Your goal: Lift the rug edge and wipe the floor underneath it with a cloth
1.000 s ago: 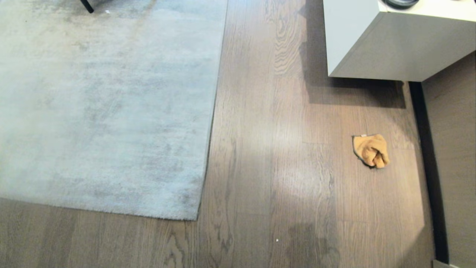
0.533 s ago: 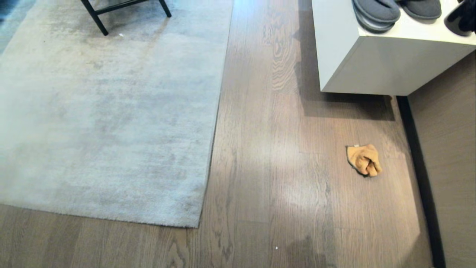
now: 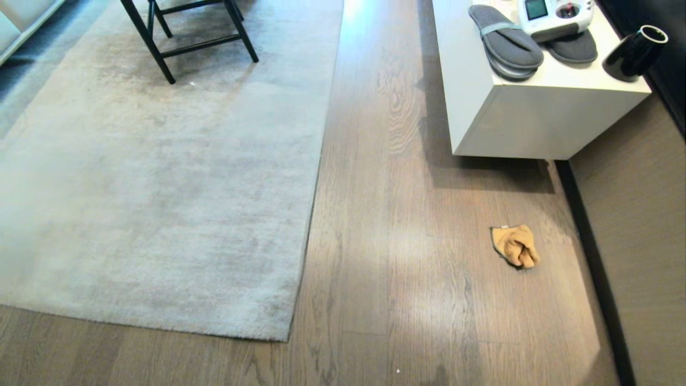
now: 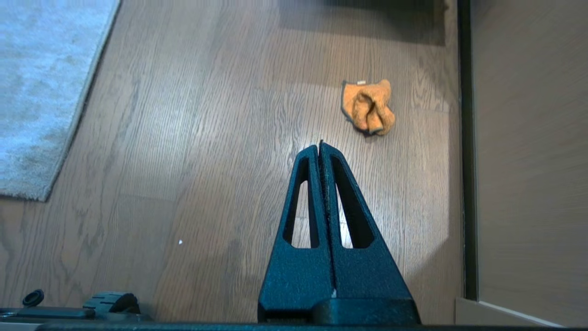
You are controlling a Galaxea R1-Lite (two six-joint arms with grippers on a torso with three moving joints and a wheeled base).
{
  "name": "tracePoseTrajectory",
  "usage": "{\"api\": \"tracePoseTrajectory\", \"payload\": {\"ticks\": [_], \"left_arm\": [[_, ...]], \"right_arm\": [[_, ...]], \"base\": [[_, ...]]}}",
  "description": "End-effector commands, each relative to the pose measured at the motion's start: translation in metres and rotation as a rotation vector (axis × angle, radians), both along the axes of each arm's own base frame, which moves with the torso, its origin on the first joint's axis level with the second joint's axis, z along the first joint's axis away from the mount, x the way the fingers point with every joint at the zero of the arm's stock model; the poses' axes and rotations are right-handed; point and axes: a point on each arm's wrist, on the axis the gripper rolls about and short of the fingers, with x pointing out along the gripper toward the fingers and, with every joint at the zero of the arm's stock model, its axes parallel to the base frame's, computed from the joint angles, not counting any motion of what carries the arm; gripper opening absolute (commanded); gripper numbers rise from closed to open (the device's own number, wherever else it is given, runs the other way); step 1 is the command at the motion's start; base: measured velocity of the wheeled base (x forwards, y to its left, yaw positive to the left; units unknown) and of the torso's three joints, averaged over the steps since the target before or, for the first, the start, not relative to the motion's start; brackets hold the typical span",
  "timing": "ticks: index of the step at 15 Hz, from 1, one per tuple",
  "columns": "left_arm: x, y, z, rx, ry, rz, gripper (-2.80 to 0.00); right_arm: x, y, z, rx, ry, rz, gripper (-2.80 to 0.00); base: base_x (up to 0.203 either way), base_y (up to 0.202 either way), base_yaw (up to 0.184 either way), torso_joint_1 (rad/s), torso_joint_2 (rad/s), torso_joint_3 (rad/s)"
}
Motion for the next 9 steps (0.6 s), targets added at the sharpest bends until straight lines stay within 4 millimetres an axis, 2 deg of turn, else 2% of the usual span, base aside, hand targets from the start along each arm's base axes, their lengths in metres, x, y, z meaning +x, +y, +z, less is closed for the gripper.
{"api": "tracePoseTrajectory", "payload": {"ticks": [1,9], "left_arm": [[0.0000,0.0000,0.0000,-0.001,0.000,0.000,-2.80],[0.0000,0.0000,0.0000,-0.001,0.000,0.000,-2.80]], "right_arm": [[0.0001,0.0000,0.0001,-0.001,0.001,0.000,-2.80],[0.0001,0.0000,0.0001,-0.001,0.001,0.000,-2.80]], "base": [[0.000,0.000,0.000,0.012,0.00,0.214],[0.000,0.000,0.000,0.002,0.00,0.203]]}}
